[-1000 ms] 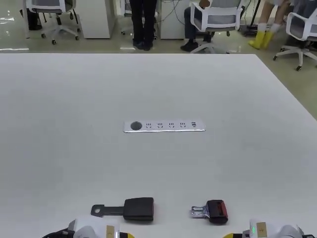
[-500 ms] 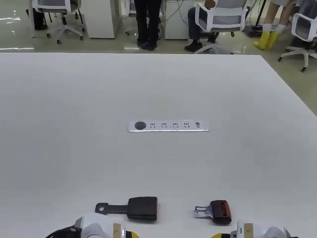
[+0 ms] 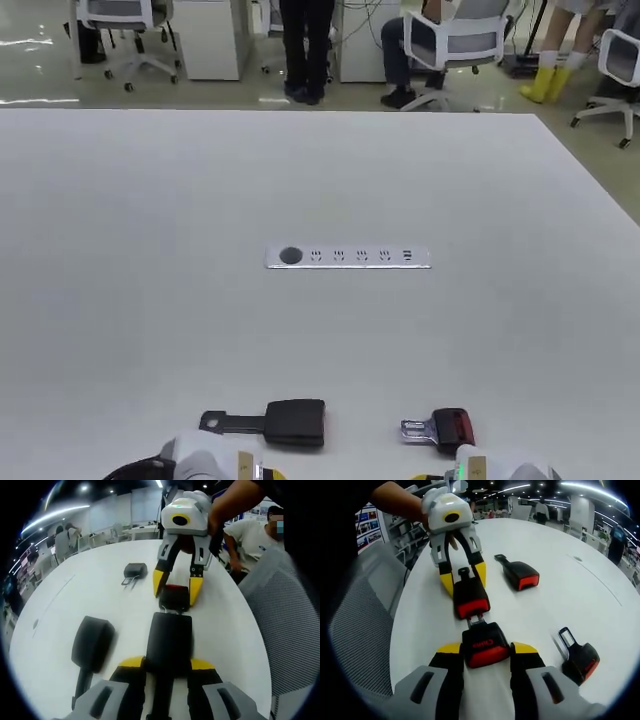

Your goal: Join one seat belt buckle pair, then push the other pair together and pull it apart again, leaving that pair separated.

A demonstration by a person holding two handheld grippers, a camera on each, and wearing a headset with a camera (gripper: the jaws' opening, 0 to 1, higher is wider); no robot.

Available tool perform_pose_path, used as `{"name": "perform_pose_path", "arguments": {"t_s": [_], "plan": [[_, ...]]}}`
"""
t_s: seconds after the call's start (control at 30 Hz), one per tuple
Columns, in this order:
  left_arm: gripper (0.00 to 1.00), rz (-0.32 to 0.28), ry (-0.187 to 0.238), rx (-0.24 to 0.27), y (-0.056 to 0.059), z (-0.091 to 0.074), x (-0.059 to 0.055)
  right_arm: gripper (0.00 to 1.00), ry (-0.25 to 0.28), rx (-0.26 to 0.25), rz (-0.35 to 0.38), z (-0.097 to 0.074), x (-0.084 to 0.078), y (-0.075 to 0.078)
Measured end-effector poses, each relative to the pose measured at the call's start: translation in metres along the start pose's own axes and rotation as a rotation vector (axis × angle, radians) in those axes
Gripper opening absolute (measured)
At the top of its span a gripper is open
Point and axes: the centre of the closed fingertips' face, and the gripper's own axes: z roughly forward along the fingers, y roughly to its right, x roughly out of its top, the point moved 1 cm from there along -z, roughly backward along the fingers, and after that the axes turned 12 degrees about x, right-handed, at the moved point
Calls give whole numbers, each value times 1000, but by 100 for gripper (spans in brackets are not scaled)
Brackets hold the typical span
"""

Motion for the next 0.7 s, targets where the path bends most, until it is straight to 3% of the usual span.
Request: {"name": "perform_pose_path", "arguments": {"t_s": [0.07,0.3,0.4,0.7], "plan": [[33,0,1,-2,0,0,0,35,-12,-1,-24,2,2,0],[32,-15,7,8,1,-2,0,34,-5,1,0,1,0,0],[32,16,-9,-2,2,-2,1,34,-4,-2,5,2,1,-1],[32,18,-20,-9,3,-2,0,34,1,-9,18,5,2,-4]]}}
